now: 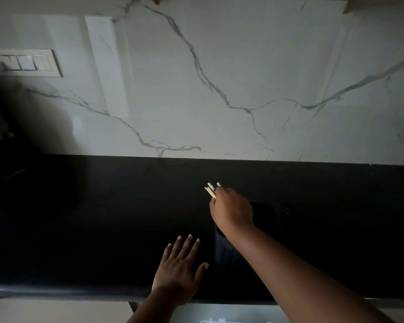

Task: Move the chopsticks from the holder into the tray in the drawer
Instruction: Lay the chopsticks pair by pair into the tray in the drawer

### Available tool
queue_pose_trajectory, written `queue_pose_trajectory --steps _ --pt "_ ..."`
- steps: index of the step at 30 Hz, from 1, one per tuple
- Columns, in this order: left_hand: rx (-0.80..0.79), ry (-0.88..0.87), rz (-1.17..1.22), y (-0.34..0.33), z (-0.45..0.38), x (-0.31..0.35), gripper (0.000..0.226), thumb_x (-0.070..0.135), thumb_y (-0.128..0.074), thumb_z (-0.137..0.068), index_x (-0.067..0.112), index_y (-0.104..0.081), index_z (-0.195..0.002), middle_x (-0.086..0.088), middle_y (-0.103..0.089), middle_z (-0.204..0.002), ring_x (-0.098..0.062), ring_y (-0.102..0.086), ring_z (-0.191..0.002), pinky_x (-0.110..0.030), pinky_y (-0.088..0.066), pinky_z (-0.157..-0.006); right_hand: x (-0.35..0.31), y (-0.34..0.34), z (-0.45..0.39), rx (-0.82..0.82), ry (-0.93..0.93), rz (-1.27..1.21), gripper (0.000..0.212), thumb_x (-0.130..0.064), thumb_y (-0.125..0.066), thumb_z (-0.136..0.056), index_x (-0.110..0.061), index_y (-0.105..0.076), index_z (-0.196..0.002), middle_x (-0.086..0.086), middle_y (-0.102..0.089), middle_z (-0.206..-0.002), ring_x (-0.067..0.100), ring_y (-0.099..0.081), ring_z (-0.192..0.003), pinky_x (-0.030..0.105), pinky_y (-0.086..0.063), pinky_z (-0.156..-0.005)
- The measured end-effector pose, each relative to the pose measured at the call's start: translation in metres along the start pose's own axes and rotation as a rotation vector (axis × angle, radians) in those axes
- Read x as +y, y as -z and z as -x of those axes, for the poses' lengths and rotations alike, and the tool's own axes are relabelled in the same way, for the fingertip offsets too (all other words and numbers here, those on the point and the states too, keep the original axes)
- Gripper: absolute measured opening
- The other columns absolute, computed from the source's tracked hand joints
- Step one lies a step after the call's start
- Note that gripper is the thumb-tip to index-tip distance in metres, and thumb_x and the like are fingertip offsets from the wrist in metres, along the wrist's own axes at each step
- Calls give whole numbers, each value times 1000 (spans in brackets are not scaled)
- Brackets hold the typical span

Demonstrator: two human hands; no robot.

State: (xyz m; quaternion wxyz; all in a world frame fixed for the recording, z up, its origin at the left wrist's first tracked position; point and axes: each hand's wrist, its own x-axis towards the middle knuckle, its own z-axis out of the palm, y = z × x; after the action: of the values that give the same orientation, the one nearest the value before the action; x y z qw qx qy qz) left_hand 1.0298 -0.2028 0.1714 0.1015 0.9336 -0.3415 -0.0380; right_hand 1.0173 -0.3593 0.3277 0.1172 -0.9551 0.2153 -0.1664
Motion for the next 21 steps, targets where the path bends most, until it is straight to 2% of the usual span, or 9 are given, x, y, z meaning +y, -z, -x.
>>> queue_pose_trajectory --steps 2,4,6,7,11,12,14,18,21 --pt "3 -1 1 0 0 -1 73 70 -6 -88 34 8 -150 14 21 -153 -12 26 -140 -33 16 -114 1 8 1 -14 39 -12 16 -23 -52 -96 -12 -62 -103 7 -67 -100 26 -66 -90 30 -39 -62" --pt "-1 -4 3 1 0 0 73 70 -7 -89 33 7 -151 14 20 -152 -12 25 -141 -33 15 -114 5 22 0 -29 107 -63 13 -25 -55 -95 -15 -60 -88 6 -67 -89 28 -65 -83 29 -38 -60" --pt "-5 -2 7 3 0 0 73 69 -9 -90 32 6 -151 14 20 -152 -13 23 -143 -33 14 -114 8 42 -3 -55 144 -152 21 -27 -60 -91 -14 -55 -74 3 -65 -75 26 -63 -73 31 -41 -57" --pt "-7 1 8 3 0 1 73 69 -11 -90 32 4 -152 14 19 -152 -13 22 -143 -33 14 -115 11 54 -5 -60 142 -214 23 -27 -63 -89 -11 -58 -74 4 -66 -72 26 -63 -70 33 -44 -59" --pt "-59 20 -4 3 -3 1 73 68 -15 -92 32 5 -152 11 16 -158 -15 20 -144 -33 14 -114 22 109 -12 -67 117 -583 8 -19 -68 -88 -13 -71 -83 11 -72 -80 27 -70 -78 39 -60 -71" --pt "-75 26 -9 3 -4 1 73 68 -15 -92 32 5 -152 10 15 -159 -16 19 -146 -34 13 -115 25 124 -11 -72 107 -683 5 -15 -68 -88 -18 -71 -85 10 -73 -84 25 -72 -82 37 -61 -73" --pt "-94 44 -21 4 -7 2 73 68 -18 -92 33 5 -152 8 12 -161 -17 14 -148 -35 9 -116 30 153 -10 -66 98 -840 13 -11 -67 -89 -23 -71 -87 6 -74 -87 20 -73 -84 31 -61 -72" --pt "-154 68 -39 9 -11 5 74 68 -19 -92 33 5 -152 8 11 -162 -17 10 -148 -38 4 -118 40 195 -3 -15 74 -1009 10 -9 -67 -89 -16 -72 -94 5 -76 -86 15 -75 -79 22 -59 -63" --pt "-191 86 -28 14 -13 8 74 68 -19 -92 33 5 -152 8 11 -162 -17 10 -148 -38 2 -118 46 207 2 8 54 -1057 9 -12 -69 -88 -13 -73 -97 8 -76 -88 19 -75 -81 25 -60 -65"
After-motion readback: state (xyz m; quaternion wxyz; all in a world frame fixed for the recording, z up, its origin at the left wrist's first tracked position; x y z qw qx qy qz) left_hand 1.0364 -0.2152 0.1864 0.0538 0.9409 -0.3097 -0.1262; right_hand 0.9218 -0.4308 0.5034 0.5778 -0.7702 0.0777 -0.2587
